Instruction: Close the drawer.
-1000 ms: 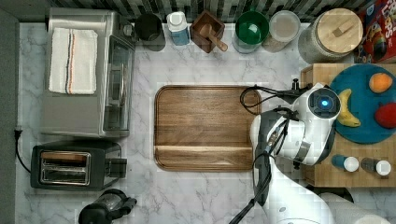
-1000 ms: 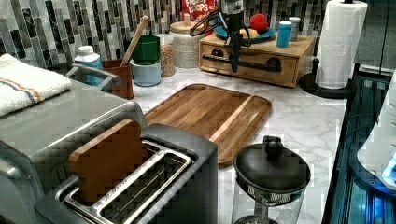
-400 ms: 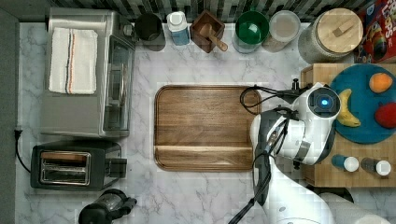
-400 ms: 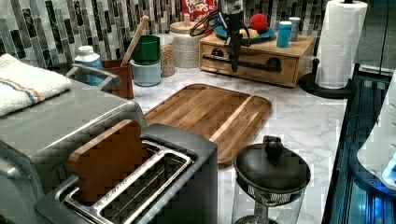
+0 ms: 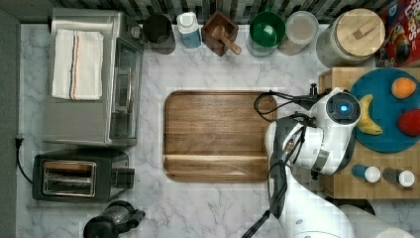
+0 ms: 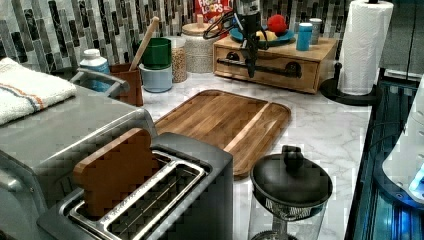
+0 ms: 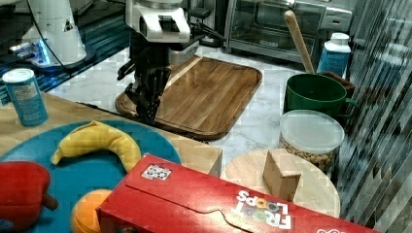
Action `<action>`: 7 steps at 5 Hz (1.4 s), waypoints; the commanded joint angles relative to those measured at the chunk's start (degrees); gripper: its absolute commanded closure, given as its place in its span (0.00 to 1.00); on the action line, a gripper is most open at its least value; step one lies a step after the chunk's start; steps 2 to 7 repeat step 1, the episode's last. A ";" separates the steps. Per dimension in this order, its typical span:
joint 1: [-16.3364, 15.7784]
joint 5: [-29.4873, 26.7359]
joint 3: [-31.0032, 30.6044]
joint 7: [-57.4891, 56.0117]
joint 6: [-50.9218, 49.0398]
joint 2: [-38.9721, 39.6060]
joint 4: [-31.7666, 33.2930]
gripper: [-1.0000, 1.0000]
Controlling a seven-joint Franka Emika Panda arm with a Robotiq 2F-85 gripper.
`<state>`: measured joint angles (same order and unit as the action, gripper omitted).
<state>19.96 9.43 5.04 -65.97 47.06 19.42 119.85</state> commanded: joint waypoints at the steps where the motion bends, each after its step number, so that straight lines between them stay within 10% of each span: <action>1: 6.09 2.06 4.10 -1.82 2.14 -0.15 -9.07 1.00; 7: 6.09 2.06 4.10 -1.82 2.14 -0.15 -9.07 1.00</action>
